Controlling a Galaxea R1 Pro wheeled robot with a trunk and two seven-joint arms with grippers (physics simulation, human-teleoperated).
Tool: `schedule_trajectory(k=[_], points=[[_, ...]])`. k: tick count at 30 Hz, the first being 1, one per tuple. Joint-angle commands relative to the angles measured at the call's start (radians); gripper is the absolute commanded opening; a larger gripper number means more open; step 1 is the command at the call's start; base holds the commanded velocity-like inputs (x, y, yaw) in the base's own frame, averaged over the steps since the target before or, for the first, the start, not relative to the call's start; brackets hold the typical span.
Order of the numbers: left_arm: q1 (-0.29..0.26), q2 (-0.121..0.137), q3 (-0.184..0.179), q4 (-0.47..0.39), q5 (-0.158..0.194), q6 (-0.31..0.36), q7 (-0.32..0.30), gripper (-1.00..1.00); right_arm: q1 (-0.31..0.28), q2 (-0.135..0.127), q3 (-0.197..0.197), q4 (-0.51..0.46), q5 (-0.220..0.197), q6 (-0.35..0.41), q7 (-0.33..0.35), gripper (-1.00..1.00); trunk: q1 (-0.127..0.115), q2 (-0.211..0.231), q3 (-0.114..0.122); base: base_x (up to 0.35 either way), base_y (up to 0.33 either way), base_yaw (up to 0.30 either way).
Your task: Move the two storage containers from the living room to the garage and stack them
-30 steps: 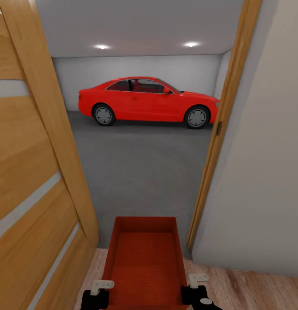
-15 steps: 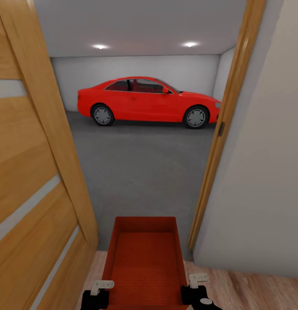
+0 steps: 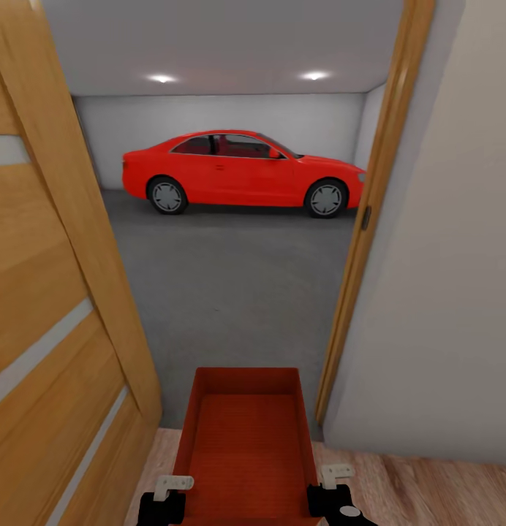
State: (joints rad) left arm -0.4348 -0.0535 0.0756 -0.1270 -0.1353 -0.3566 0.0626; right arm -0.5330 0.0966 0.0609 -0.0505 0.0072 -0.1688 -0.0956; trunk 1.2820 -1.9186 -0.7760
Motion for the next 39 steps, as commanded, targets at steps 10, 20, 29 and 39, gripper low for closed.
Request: schedule_trajectory(k=[10, 20, 29, 39], points=[[-0.001, 0.0, 0.03, 0.0, -0.009, -0.004, 0.014, -1.0, -0.001, 0.0, -0.001, 0.001, -0.003, -0.003, -0.009, -1.0, 0.0, 0.0, -0.001, 0.0, 0.0, -0.078], [-0.001, 0.0, 0.029, 0.0, -0.009, -0.004, 0.014, -1.0, -0.001, 0.0, -0.001, 0.001, -0.003, -0.003, -0.009, -1.0, 0.0, 0.0, -0.001, 0.035, 0.085, -0.005], [-0.001, 0.0, 0.03, 0.0, -0.009, -0.004, 0.014, -1.0, -0.001, 0.0, -0.001, 0.001, -0.003, -0.003, -0.009, -1.0, 0.0, 0.0, -0.001, 0.028, 0.054, 0.0], [-0.001, 0.0, 0.029, 0.0, -0.009, -0.004, 0.014, -1.0, -0.001, 0.0, -0.001, 0.001, -0.003, -0.003, -0.009, -1.0, 0.0, 0.0, -0.001, 0.094, 0.061, 0.0]])
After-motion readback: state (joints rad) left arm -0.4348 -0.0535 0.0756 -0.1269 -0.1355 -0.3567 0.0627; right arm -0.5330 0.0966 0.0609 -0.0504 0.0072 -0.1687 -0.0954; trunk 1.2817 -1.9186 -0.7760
